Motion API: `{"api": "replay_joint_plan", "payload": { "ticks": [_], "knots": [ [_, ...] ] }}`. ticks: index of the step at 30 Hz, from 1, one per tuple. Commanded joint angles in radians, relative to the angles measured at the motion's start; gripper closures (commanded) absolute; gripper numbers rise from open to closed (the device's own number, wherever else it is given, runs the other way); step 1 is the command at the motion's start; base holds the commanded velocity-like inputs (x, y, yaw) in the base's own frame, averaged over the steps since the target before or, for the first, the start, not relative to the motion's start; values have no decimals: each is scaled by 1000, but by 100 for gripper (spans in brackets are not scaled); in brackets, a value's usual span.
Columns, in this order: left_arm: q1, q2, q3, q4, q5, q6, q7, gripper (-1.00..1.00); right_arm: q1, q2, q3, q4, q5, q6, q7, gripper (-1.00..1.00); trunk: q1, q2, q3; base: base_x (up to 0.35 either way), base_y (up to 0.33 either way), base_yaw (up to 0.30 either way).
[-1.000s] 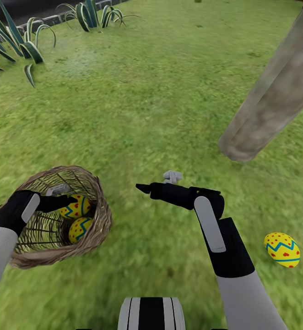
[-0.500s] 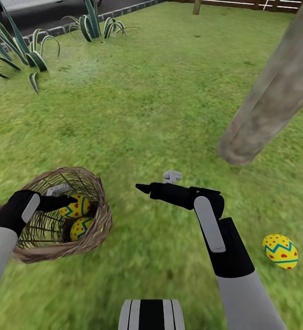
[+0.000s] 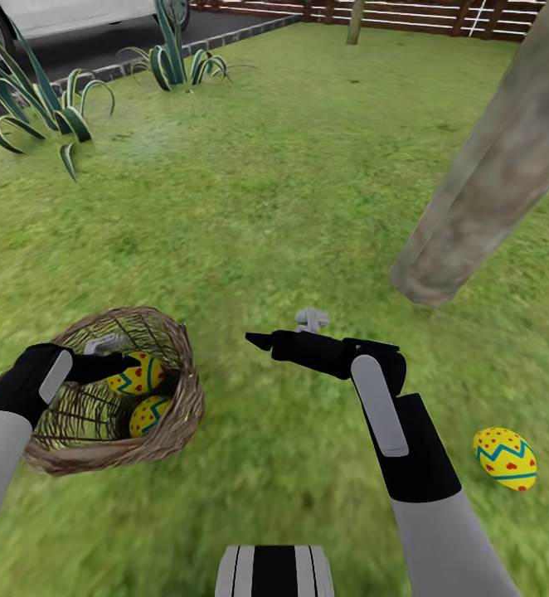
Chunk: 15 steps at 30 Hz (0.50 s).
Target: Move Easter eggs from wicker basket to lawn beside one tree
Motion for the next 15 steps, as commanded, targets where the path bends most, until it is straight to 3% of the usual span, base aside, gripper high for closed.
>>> {"api": "replay_joint_plan", "payload": {
  "ticks": [1, 15],
  "knots": [
    [0, 0, 2, -1, -4, 6, -3, 100, -1, 0, -1, -1, 3, 4, 2, -100, -1, 0, 3, -160, 0, 0],
    [0, 0, 0, 0, -4, 6, -2, 100, -1, 0, 0, -1, 3, 4, 2, -100, -7, 3, 57, -110, 0, 0]
  ]
}}
